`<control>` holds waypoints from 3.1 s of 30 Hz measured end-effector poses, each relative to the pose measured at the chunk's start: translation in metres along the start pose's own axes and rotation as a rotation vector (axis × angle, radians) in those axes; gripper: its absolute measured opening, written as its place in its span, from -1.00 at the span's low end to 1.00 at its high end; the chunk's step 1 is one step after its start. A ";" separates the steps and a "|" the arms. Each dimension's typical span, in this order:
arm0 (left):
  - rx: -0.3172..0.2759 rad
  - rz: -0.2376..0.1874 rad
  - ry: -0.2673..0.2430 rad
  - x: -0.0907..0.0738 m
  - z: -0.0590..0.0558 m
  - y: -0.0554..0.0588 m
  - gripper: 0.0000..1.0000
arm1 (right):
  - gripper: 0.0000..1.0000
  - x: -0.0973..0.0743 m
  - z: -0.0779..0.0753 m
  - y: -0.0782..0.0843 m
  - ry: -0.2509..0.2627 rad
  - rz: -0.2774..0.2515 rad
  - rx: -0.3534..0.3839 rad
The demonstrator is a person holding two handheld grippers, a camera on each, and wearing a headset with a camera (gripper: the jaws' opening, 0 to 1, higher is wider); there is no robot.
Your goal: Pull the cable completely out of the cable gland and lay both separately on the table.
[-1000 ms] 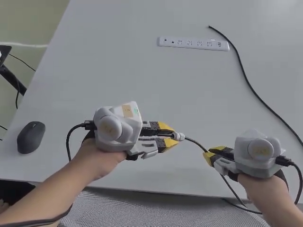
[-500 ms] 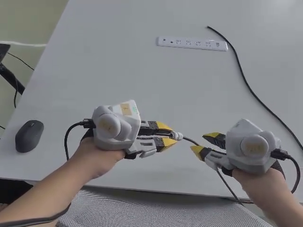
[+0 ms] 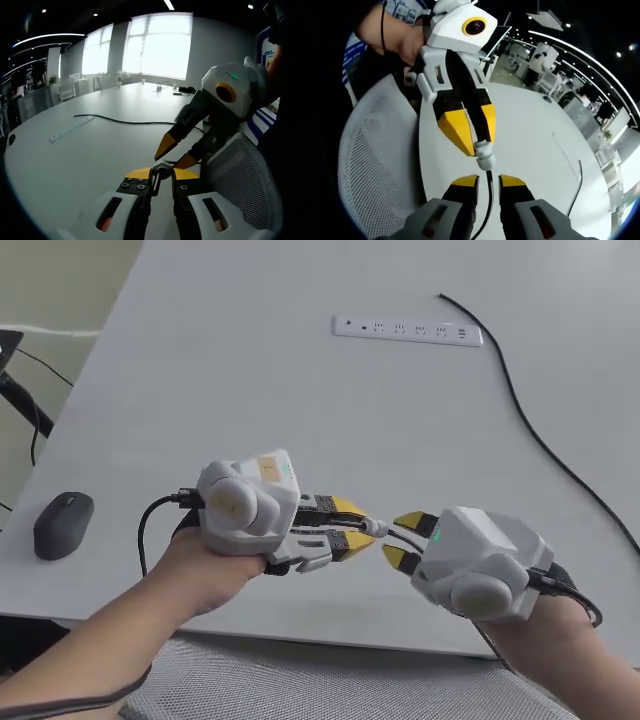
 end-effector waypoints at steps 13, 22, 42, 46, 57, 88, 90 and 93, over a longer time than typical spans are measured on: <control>0.000 0.003 0.010 0.001 -0.001 0.002 -0.70 | -0.93 0.005 0.004 -0.003 -0.025 -0.011 -0.017; 0.002 0.003 0.011 0.001 -0.002 0.002 -0.70 | -1.00 0.004 0.003 -0.001 -0.019 -0.016 0.013; 0.006 -0.023 0.007 0.001 -0.002 -0.004 -0.69 | -1.00 0.001 -0.009 0.025 0.002 0.036 0.191; 0.005 -0.027 0.006 0.001 -0.001 -0.005 -0.69 | -1.00 0.001 -0.011 0.033 0.002 0.053 0.240; 0.007 -0.016 -0.001 0.000 0.002 -0.003 -0.69 | -1.00 0.000 -0.008 0.059 0.002 0.116 0.325; -0.041 -0.033 -0.044 -0.007 -0.003 0.017 -0.69 | -1.00 0.008 -0.032 0.048 -0.006 0.175 0.243; -0.042 -0.030 -0.047 -0.008 -0.003 0.020 -0.69 | -1.00 0.012 -0.037 0.045 -0.005 0.176 0.238; -0.049 -0.029 -0.053 -0.010 -0.002 0.026 -0.69 | -1.00 0.017 -0.042 0.041 -0.005 0.176 0.240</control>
Point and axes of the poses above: the centre of the closed fingertips' face, and the gripper's own axes: x roughly forward along the fingers, z roughly to its left, y roughly out of its underside, the point moved 6 cm from there along -x, roughly backward along the fingers, and after that the axes turned 1 degree about y, right-handed, at the moved point
